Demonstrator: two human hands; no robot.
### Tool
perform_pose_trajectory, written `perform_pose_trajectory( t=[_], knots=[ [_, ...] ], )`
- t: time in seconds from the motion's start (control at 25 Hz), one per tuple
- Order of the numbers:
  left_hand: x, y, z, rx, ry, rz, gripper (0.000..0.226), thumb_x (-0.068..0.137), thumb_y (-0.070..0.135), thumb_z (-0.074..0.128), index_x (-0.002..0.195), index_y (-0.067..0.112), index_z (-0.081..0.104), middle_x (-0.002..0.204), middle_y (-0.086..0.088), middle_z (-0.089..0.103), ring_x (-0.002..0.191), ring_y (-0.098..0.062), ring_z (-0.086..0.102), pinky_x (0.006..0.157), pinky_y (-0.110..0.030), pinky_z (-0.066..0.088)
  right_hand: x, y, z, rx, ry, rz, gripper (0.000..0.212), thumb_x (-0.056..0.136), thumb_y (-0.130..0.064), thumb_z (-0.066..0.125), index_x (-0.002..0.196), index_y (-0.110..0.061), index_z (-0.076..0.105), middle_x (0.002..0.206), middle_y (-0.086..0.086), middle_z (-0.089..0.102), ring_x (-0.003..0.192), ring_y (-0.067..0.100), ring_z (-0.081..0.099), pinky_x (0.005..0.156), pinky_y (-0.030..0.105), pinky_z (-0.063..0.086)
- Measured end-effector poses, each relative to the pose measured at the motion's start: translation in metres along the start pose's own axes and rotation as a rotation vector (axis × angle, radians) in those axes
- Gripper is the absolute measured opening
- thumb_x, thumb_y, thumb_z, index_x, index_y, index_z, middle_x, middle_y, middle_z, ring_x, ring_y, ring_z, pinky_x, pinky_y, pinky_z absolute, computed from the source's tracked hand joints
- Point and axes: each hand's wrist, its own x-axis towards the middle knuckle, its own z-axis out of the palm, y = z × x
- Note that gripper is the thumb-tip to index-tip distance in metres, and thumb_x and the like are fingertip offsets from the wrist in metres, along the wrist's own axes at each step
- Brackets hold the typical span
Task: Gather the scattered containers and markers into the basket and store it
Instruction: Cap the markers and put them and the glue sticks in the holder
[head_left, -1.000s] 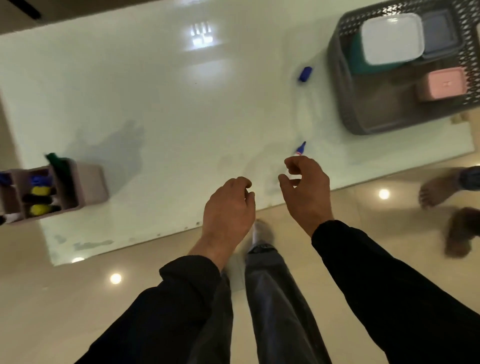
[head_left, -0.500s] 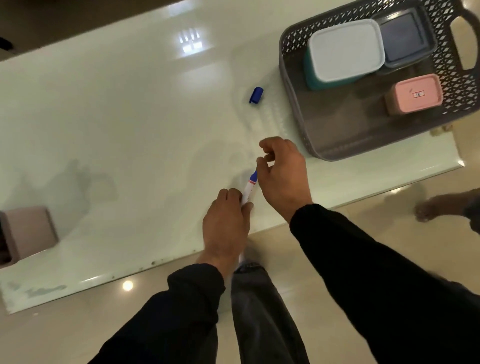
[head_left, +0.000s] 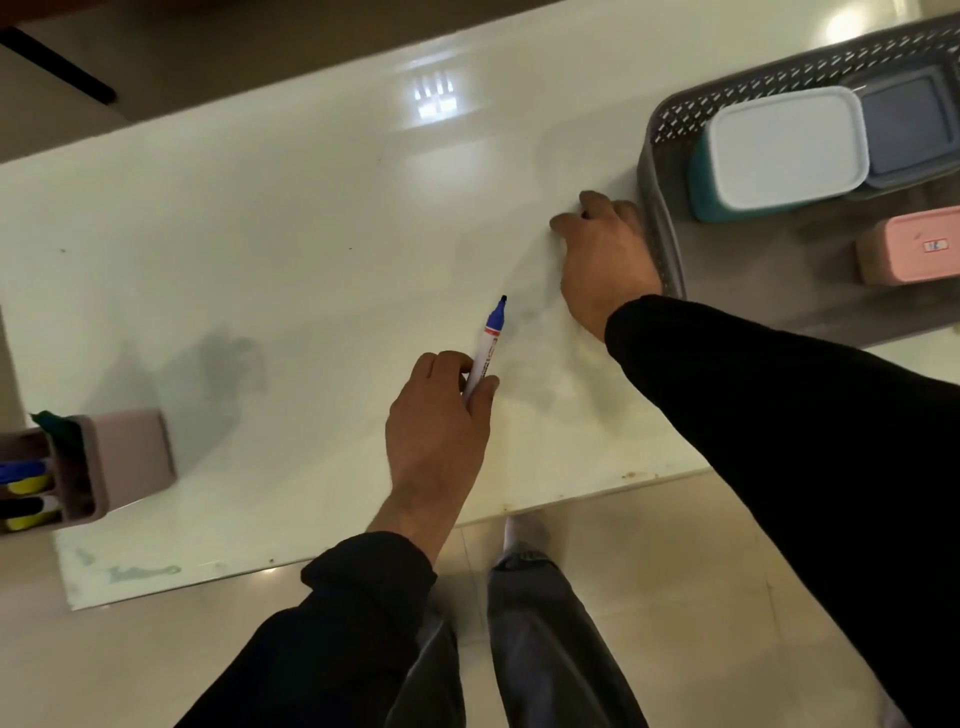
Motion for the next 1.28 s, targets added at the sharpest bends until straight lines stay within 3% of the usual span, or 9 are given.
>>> perform_pose_trajectory(
  t=[0.12,0.24,0.32,0.4,0.6,0.72,0.92,1.12,1.28],
  knots=[
    [-0.005,-0.016,-0.004,-0.005,0.014,0.034,0.023,0.093,0.038,0.063,0.104,0.018,0.063,0.093,0.007,0.058,0.070,-0.010,0.052,0.057,-0.010,0.026,-0.010,0.002,0.009,0.020,0.021,-0.069,0.039,0.091,0.006,0.048,0.121,-0.011,0.067,0.126,0.010,0.055,0.114,0.032,0.049,0.091,0.039,0.051],
    [-0.008,-0.030,-0.012,0.020,0.031,0.088,0.022,0.093,0.036,0.063,0.104,0.017,0.065,0.091,0.004,0.060,0.073,-0.012,0.052,0.058,-0.016,0.028,-0.040,-0.012,0.012,0.461,0.007,0.007,0.019,0.092,-0.016,0.069,0.111,-0.018,0.074,0.102,-0.003,0.065,0.089,0.014,0.061,0.077,0.013,0.045],
    [-0.011,-0.041,-0.020,0.047,0.051,0.141,0.021,0.093,0.034,0.063,0.104,0.017,0.065,0.088,0.004,0.061,0.075,-0.013,0.050,0.063,-0.020,0.031,-0.061,-0.027,0.007,0.775,-0.052,0.084,0.015,0.091,-0.021,0.072,0.106,-0.021,0.075,0.092,-0.011,0.068,0.074,0.006,0.063,0.070,0.011,0.047],
    [-0.014,-0.052,-0.029,0.051,0.093,0.190,0.018,0.093,0.032,0.063,0.103,0.017,0.065,0.087,0.004,0.061,0.076,-0.015,0.048,0.064,-0.024,0.032,-0.076,-0.037,-0.001,0.901,-0.093,0.121,0.014,0.092,-0.018,0.071,0.105,-0.022,0.075,0.094,-0.007,0.070,0.069,0.006,0.065,0.066,0.014,0.050],
    [-0.033,-0.083,-0.059,0.063,0.171,0.214,0.013,0.093,0.028,0.064,0.102,0.018,0.065,0.086,0.006,0.060,0.075,-0.016,0.043,0.062,-0.024,0.028,-0.100,-0.077,-0.010,0.858,-0.197,-0.013,0.020,0.090,-0.008,0.072,0.104,-0.022,0.076,0.099,-0.014,0.073,0.089,0.000,0.068,0.079,0.010,0.049],
    [-0.047,-0.108,-0.078,0.043,0.216,0.216,0.013,0.092,0.026,0.065,0.102,0.017,0.065,0.086,0.006,0.060,0.075,-0.015,0.042,0.061,-0.024,0.026,-0.115,-0.115,-0.009,0.815,-0.273,-0.086,0.019,0.091,-0.006,0.071,0.105,-0.018,0.075,0.093,-0.016,0.070,0.073,-0.008,0.063,0.065,0.006,0.044],
    [-0.074,-0.158,-0.113,0.021,0.257,0.168,0.016,0.092,0.027,0.065,0.103,0.016,0.066,0.087,0.004,0.062,0.077,-0.015,0.044,0.064,-0.024,0.032,-0.138,-0.174,-0.003,0.836,-0.321,-0.143,0.019,0.091,-0.009,0.072,0.103,-0.021,0.077,0.092,-0.010,0.075,0.082,0.009,0.068,0.080,0.023,0.056],
    [-0.101,-0.210,-0.155,0.008,0.332,0.171,0.018,0.092,0.024,0.064,0.104,0.010,0.067,0.087,-0.001,0.064,0.075,-0.021,0.048,0.064,-0.033,0.041,-0.171,-0.258,0.019,0.734,-0.403,-0.259,0.014,0.095,-0.010,0.066,0.101,-0.020,0.072,0.084,-0.006,0.068,0.064,0.003,0.059,0.060,0.012,0.047],
    [-0.116,-0.238,-0.186,-0.091,0.408,0.116,0.026,0.097,0.026,0.051,0.103,0.008,0.067,0.083,-0.002,0.063,0.075,-0.018,0.047,0.068,-0.028,0.038,-0.199,-0.315,0.044,0.761,-0.331,-0.262,0.016,0.104,-0.014,0.049,0.117,-0.017,0.057,0.098,0.001,0.063,0.072,0.011,0.053,0.072,0.028,0.047]
  ],
)
